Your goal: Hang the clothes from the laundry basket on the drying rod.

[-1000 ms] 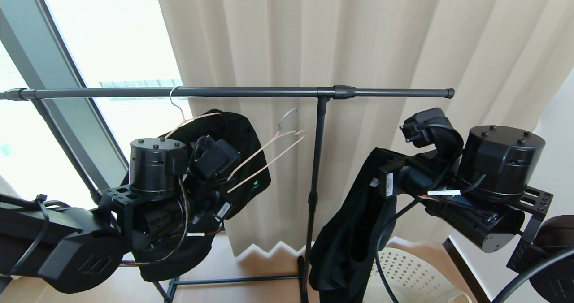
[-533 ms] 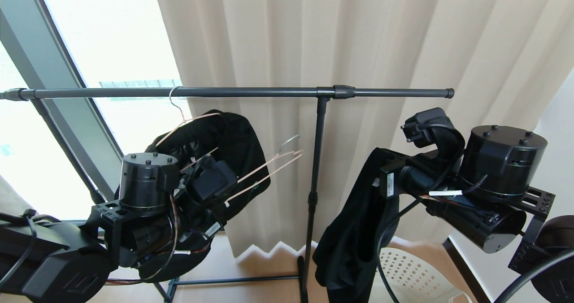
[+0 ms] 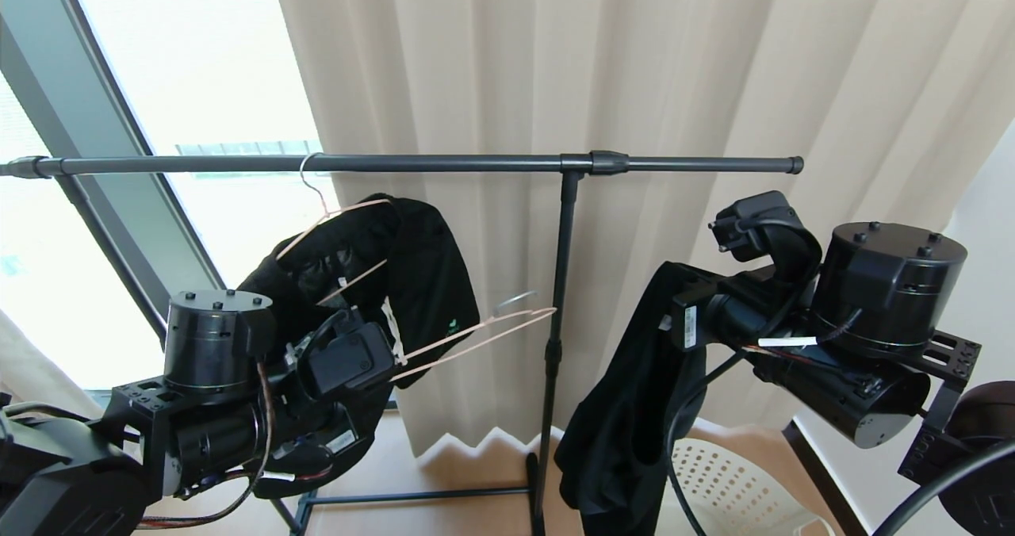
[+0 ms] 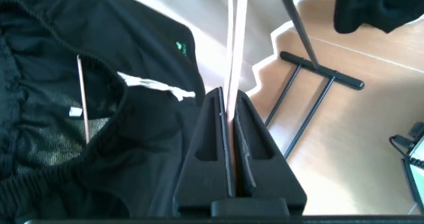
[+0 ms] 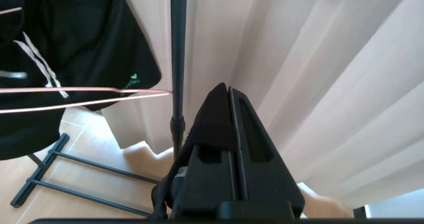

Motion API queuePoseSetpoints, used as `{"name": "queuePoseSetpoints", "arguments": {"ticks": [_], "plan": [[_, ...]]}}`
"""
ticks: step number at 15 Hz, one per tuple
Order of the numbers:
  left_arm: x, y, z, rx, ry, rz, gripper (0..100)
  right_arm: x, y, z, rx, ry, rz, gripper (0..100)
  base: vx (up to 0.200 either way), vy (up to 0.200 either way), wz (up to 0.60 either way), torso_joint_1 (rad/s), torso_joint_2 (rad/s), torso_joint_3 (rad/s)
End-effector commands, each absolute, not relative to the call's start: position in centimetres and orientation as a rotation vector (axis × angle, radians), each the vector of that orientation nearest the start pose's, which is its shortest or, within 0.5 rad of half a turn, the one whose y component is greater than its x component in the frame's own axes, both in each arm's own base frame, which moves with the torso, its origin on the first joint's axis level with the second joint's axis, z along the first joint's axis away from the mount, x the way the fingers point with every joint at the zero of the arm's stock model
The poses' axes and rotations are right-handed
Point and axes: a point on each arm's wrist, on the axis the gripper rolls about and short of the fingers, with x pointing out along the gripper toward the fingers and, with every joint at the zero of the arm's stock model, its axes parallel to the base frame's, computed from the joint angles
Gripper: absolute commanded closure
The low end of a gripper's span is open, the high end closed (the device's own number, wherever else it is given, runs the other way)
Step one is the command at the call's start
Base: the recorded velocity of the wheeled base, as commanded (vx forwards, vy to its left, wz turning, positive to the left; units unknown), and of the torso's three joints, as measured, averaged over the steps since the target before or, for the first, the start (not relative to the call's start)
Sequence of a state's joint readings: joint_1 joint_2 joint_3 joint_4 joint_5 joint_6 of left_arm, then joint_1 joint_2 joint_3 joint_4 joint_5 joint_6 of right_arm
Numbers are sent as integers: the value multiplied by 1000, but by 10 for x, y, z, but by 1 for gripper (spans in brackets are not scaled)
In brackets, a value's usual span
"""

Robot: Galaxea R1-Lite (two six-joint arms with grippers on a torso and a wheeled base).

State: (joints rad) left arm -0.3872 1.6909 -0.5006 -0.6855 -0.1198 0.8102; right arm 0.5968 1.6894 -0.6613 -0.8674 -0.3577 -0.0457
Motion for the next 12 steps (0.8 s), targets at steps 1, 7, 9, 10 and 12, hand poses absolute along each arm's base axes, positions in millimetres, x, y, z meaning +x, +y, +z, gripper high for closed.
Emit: {"name": "queuePoseSetpoints", "arguments": {"ticks": [1, 7, 9, 10, 12], "plan": [[239, -99, 115, 837, 272, -683, 100, 244, 156, 172, -118, 134, 242, 100, 0, 0, 0, 0, 0, 0], [238, -99, 124, 741, 211, -771, 100, 249, 147, 177, -114, 117, 192, 100, 0, 0, 0, 0, 0, 0], [243, -104, 131, 650, 217, -760, 100, 251, 146, 180, -144, 106, 167, 100, 0, 0, 0, 0, 0, 0], [243, -109, 133, 597, 221, -766, 100, 252, 142, 179, -146, 109, 149, 100, 0, 0, 0, 0, 0, 0], [242, -111, 135, 556, 224, -775, 100, 255, 140, 180, -147, 106, 135, 100, 0, 0, 0, 0, 0, 0]]}}
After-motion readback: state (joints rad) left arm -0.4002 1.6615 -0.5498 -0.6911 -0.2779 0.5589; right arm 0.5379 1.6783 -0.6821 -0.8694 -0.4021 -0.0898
